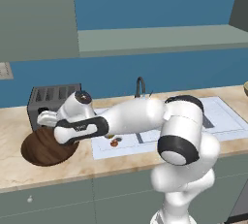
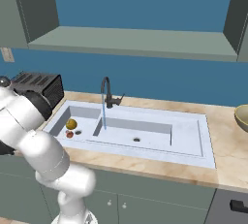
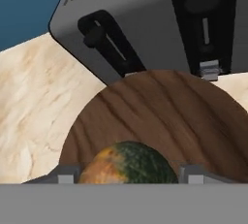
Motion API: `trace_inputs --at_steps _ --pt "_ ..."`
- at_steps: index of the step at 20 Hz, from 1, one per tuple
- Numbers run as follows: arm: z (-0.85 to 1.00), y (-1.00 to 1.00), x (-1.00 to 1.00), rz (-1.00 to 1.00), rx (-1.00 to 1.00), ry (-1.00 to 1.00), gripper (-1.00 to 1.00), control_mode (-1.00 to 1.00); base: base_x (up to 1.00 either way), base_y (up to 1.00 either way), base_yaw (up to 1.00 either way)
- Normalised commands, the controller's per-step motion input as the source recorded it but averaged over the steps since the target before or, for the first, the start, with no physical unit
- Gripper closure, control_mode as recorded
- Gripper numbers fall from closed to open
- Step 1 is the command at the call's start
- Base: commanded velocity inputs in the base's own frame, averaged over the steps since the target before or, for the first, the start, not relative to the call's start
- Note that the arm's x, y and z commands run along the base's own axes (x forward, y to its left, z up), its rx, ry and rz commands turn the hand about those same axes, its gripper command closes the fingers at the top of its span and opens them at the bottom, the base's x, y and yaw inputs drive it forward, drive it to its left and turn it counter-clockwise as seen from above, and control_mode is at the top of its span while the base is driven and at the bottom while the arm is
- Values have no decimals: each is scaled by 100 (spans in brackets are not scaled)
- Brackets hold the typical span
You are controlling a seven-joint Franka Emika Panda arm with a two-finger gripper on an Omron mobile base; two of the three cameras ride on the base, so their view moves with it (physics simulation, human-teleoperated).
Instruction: Pick the squashs from the sink and place them in one bowl. Place the mushroom in the other bowl. Then turn off the sink faucet.
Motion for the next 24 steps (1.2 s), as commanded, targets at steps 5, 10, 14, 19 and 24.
trace_inputs --at_steps 5,10,14,19,24 --pt "-13 43 25 -3 -9 3 -100 -100 0 0 0" --pt "-4 1 2 0 -2 0 -100 -100 0 0 0" --pt "26 0 0 -1 0 0 -100 -100 0 0 0" --pt "71 -8 0 -11 0 0 -100 -100 0 0 0" --pt "78 -53 2 -16 -1 0 -100 -100 0 0 0"
